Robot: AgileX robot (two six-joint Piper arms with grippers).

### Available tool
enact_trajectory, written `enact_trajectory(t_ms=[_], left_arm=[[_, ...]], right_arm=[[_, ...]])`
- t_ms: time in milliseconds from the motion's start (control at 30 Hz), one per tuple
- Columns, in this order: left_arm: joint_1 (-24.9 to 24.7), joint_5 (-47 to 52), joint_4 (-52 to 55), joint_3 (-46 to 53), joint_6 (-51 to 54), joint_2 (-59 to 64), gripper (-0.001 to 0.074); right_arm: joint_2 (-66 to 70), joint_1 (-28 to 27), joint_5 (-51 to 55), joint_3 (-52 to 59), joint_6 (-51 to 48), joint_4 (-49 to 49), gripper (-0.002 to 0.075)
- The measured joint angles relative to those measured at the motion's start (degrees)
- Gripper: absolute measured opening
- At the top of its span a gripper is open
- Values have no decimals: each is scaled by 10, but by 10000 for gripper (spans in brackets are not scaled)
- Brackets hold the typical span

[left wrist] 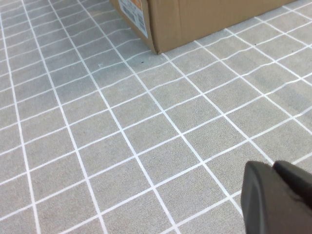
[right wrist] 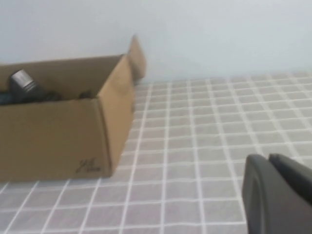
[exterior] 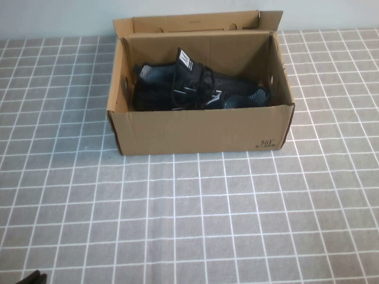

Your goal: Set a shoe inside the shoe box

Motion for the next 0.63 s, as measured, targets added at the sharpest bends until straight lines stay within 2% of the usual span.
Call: enact_trajectory(t_ms=[233, 433, 633], left_arm=[[0, 0, 1, 0, 0, 0, 1], [0, 0, 1, 0, 0, 0, 1], [0, 0, 1, 0, 0, 0, 1]], right_arm=[[-38, -54, 55, 0, 0, 0, -16], [-38, -56, 156, 0, 0, -4, -16], [-38, -56, 179, 0, 0, -3, -16]])
